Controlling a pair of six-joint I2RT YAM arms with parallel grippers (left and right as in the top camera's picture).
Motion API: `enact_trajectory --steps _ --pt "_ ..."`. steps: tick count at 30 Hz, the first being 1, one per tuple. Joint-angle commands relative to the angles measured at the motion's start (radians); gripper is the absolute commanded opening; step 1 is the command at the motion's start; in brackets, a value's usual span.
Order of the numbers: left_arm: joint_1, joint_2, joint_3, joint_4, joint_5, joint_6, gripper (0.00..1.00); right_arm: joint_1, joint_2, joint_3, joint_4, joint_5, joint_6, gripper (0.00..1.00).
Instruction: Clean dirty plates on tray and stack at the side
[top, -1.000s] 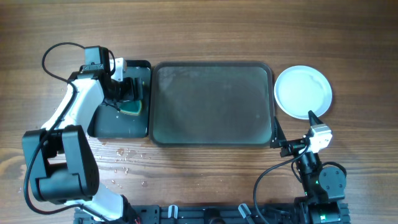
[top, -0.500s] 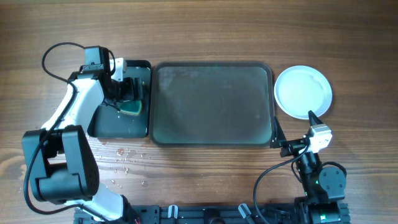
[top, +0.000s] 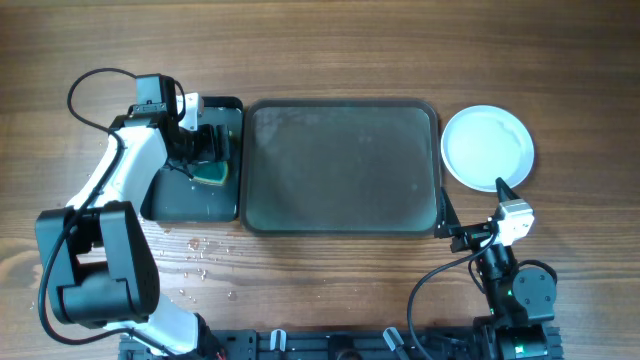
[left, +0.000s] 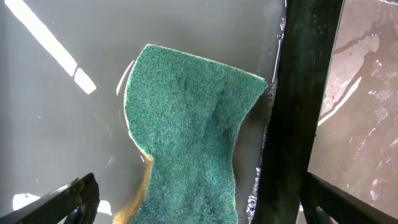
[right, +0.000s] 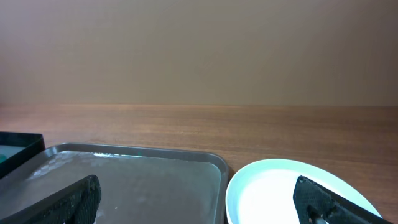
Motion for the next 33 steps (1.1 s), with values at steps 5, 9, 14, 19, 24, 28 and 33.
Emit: enact_trajectory --steps 5,9,14,19,24,28,33 --pt "0.000 0.005 -0.005 0.003 -0.002 0.004 1.00 0.003 0.001 -0.001 0.003 0.018 0.017 1.00" --pt "-0.011 0.000 -0.005 0.003 -0.002 0.004 1.00 0.003 0.001 -0.001 0.003 0.018 0.018 1.00" --pt "-0.071 -0.060 -0.005 0.003 -0.002 0.005 1.00 0.003 0.001 -0.001 0.003 0.018 0.017 1.00" --pt "-0.164 -0.193 -0.005 0.003 -0.002 0.005 1.00 0.003 0.001 -0.001 0.003 0.018 0.017 1.00" --pt "-0.227 -0.317 -0.005 0.000 -0.002 0.005 1.00 0.003 0.001 -0.001 0.003 0.018 0.018 1.00" --pt "-0.244 -0.345 -0.005 -0.024 -0.002 0.005 1.00 0.003 0.001 -0.001 0.003 0.018 0.017 1.00" --pt "-0.244 -0.344 -0.005 -0.032 -0.001 0.003 1.00 0.003 0.001 -0.001 0.003 0.018 0.018 1.00"
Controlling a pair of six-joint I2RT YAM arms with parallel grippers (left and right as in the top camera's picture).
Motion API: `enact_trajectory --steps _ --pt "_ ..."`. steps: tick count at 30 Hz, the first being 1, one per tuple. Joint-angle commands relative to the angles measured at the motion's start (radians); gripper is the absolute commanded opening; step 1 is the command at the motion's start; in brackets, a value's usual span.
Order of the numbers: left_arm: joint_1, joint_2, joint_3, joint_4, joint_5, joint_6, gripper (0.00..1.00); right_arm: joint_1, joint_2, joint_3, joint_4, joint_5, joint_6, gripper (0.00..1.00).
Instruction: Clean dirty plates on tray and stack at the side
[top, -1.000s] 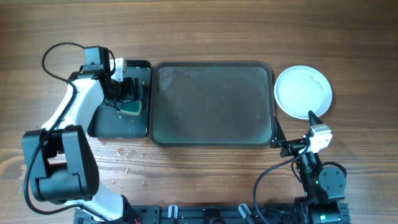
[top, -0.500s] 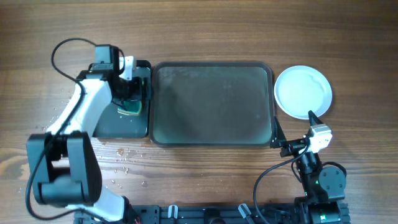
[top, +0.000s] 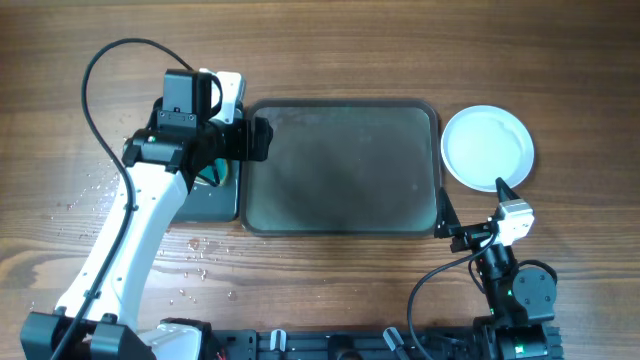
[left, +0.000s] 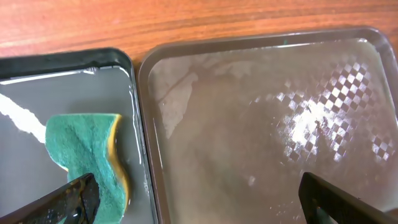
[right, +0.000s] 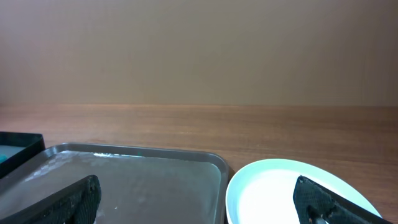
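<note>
The dark tray (top: 430, 112) lies mid-table, its floor wet and streaked (left: 261, 124). A white plate (top: 487, 148) rests on the table just right of it and also shows in the right wrist view (right: 280, 193). A green and yellow sponge (left: 87, 152) lies in the water of the small black basin (top: 225, 205) left of the tray. My left gripper (top: 256, 140) hangs open above the edge where basin and tray meet (left: 205, 202), holding nothing. My right gripper (top: 470, 203) stands open near the tray's front right corner, facing tray and plate (right: 199, 199).
Water drops (top: 200, 250) speckle the wood in front of the basin. The left arm's black cable (top: 95, 75) loops over the table's left side. The right arm's base (top: 515, 290) sits at the front right.
My left gripper was open low in the basin, right over the sponge. Now it is higher and further right, over the basin and tray edge, with the sponge lying in the water. The right arm has not moved.
</note>
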Motion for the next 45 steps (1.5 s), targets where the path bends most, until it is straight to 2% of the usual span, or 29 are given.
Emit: enact_trajectory --steps 1,7,18,22,28,45 --pt "-0.004 0.000 -0.004 -0.001 0.004 -0.004 1.00 0.003 0.001 -0.001 0.003 0.018 0.017 1.00" --pt "-0.005 -0.055 -0.004 0.014 0.043 -0.003 1.00 0.003 0.001 -0.001 0.003 0.018 0.018 1.00" --pt "0.081 -0.500 -0.004 0.000 0.035 -0.002 1.00 0.003 0.001 -0.001 0.003 0.018 0.017 1.00" --pt "0.111 -0.664 -0.004 -0.075 0.010 -0.002 1.00 0.003 0.001 -0.001 0.003 0.018 0.017 1.00" --pt "0.116 -0.813 -0.037 -0.190 -0.036 -0.002 1.00 0.003 0.001 -0.001 0.003 0.018 0.018 1.00" --pt "0.122 -1.356 -0.500 -0.189 -0.052 -0.002 1.00 0.003 0.001 -0.001 0.003 0.018 0.018 1.00"
